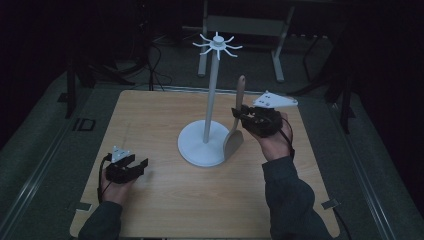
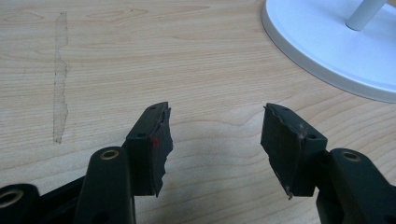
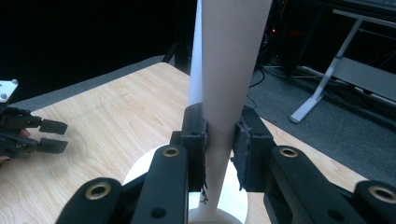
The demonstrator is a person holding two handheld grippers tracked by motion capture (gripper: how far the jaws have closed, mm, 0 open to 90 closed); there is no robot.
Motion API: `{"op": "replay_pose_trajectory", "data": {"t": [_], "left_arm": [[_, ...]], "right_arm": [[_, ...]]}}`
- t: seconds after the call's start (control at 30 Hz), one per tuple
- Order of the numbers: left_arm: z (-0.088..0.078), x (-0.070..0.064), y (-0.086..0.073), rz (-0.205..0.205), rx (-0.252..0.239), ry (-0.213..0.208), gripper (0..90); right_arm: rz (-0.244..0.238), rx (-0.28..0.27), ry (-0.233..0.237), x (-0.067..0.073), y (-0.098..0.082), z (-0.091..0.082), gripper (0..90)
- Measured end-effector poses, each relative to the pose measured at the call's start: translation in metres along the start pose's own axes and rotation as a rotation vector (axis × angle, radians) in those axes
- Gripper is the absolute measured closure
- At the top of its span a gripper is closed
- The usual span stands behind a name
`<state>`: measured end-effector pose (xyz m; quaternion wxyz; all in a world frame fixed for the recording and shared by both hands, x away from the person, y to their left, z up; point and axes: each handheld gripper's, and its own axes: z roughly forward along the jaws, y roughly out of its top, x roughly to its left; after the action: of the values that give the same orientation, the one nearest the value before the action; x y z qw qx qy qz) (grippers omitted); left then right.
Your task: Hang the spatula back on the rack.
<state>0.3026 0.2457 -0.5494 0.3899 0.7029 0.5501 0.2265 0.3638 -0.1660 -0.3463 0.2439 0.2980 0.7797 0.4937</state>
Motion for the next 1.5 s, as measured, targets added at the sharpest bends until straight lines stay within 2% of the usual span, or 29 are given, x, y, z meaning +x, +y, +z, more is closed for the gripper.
{"op": "replay_pose_trajectory", "data": {"t": [0.53,0.93,1.27,1.5], "left_arm": [[0.000,0.000,0.000,-0.001,0.002,0.001,42.9],[0.001,0.000,0.000,-0.004,0.000,0.000,42.8],[0.001,0.000,0.001,-0.006,-0.001,0.000,42.7],[0.001,0.000,0.001,-0.003,-0.002,-0.001,42.7]], "right_arm": [[0.000,-0.006,0.009,-0.002,0.015,0.001,75.6],[0.003,-0.010,0.004,-0.008,0.033,0.001,75.6],[0.002,0.004,-0.012,-0.011,0.043,0.004,75.6],[0.003,0.015,-0.006,-0.011,0.047,0.007,75.6]]}}
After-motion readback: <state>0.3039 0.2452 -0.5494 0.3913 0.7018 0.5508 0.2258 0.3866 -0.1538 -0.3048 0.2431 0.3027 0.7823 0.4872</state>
